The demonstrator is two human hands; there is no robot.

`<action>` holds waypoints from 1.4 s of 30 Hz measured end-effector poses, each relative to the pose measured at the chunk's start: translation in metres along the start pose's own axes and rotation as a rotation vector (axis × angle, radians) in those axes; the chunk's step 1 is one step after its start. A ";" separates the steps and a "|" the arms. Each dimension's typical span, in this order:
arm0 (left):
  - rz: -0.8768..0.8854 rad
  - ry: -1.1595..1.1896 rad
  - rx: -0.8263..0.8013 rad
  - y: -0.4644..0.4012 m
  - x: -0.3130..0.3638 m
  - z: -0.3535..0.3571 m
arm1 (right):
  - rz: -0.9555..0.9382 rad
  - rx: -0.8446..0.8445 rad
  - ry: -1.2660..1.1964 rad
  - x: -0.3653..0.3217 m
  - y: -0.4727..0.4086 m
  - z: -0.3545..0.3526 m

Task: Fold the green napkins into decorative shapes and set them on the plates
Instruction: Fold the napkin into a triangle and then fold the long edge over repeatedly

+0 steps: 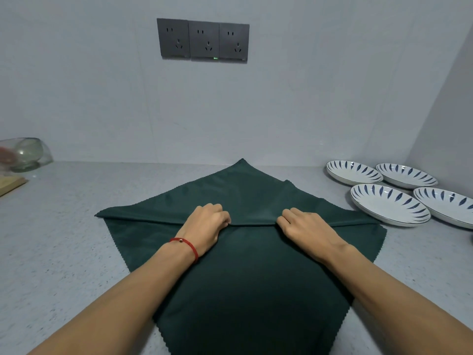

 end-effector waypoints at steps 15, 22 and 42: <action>0.074 -0.224 -0.005 0.044 0.016 -0.007 | 0.143 -0.078 -0.120 -0.009 0.051 -0.014; 0.091 -0.250 0.008 0.049 0.013 -0.006 | 0.328 -0.255 -0.236 0.012 0.076 -0.013; 0.005 -0.484 0.058 0.053 0.037 -0.010 | 0.072 0.206 -0.262 -0.066 -0.019 -0.041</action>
Point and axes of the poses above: each hand's wrist, its own y-axis away from the middle knuckle, its own z-axis out of the palm, x = y × z, the point moved 4 cm from there along -y, towards the middle knuckle, and after that the axes turned 13 degrees about -z, right-handed, at the moved point
